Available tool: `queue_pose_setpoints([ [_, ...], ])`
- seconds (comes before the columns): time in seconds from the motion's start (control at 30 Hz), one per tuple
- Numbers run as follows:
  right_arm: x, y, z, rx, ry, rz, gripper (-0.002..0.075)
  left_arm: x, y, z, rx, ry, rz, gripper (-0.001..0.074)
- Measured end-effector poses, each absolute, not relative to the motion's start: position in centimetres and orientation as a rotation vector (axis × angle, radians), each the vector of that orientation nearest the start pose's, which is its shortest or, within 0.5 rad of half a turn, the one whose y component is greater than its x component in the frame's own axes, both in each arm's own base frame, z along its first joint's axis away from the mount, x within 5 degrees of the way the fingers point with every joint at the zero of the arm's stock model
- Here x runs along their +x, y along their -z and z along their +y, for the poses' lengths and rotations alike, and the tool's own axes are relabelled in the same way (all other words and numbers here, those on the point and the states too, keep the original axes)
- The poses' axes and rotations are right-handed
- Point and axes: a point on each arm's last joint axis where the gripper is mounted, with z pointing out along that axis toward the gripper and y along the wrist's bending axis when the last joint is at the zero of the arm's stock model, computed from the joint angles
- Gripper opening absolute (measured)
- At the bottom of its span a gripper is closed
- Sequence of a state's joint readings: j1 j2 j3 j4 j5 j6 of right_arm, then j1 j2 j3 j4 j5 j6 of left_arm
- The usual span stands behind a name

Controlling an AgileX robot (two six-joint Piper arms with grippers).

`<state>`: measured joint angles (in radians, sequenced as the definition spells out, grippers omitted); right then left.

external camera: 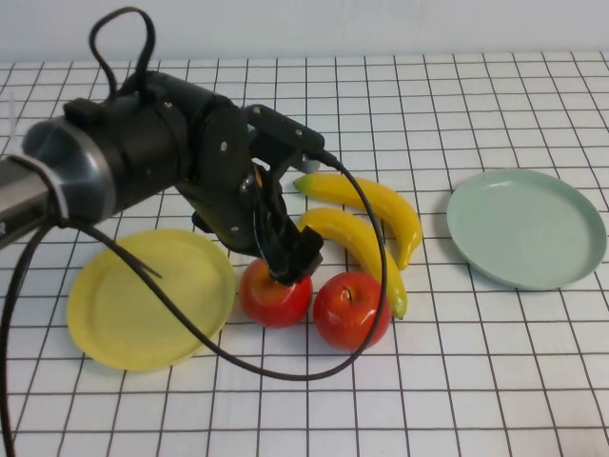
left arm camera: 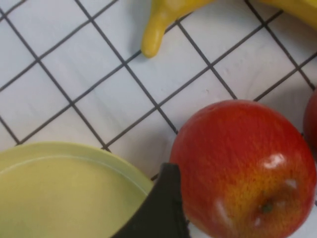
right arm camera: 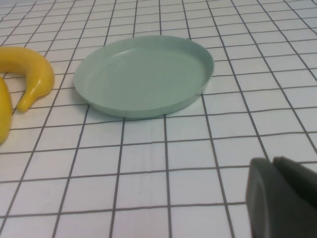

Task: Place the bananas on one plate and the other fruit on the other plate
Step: Put one type of fruit in the left plate

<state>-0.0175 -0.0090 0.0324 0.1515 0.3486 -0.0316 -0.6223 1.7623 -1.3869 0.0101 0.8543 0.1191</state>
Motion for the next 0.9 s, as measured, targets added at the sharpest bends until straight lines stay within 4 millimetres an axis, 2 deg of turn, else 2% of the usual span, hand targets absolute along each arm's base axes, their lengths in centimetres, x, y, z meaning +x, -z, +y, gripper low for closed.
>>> queue_pose_setpoints([
  [0.23,5.3,-17.2,0.4,0.083,-0.113,1.851,-0.0015,31.4,-23.0,-22.7,1.023,0.114,2.599,0.0668],
  [0.9,5.3,-17.2,0.4,0.083,-0.113,1.851,-0.0015,32.1,-21.8,-23.1,1.020,0.115,2.594,0.0668],
])
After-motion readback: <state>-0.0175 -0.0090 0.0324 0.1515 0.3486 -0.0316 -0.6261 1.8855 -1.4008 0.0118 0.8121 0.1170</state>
